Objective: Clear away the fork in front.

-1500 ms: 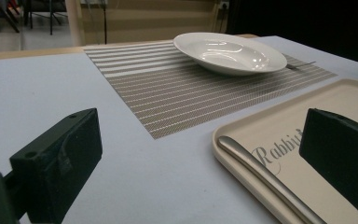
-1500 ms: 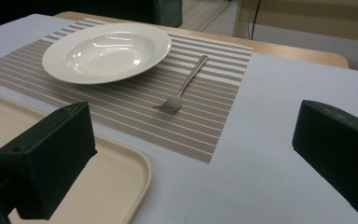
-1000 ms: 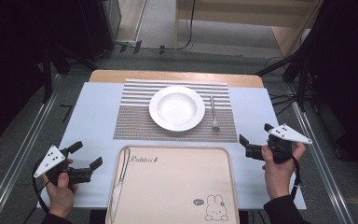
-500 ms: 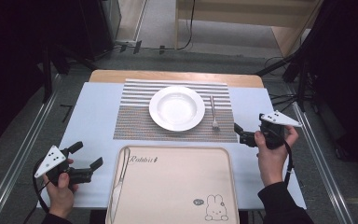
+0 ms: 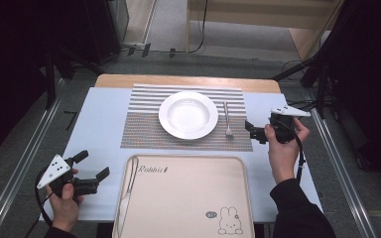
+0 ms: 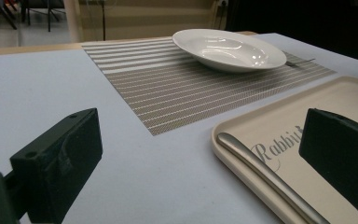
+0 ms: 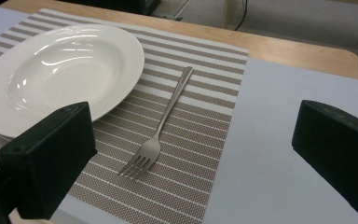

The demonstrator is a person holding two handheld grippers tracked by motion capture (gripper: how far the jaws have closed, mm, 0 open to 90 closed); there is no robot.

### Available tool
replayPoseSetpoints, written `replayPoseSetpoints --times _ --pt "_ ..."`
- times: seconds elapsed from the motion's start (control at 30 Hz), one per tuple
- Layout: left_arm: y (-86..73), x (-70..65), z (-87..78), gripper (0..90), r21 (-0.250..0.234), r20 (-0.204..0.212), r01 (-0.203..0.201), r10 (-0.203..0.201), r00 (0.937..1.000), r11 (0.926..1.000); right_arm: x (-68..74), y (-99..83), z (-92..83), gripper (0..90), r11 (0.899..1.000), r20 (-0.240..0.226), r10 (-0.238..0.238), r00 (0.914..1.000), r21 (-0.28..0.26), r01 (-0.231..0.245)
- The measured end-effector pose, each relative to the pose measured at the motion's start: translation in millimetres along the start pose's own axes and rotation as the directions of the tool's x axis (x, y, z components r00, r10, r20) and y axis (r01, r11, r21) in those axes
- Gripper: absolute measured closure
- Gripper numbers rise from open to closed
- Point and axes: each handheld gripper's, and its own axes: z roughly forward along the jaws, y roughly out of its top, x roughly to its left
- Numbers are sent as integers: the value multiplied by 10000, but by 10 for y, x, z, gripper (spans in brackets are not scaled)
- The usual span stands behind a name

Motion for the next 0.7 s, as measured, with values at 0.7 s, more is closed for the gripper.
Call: replayPoseSetpoints --times 0.7 --pt "0 11 -2 0 32 130 16 -16 9999 10000 -22 227 685 41 9789 227 274 9994 2021 -314"
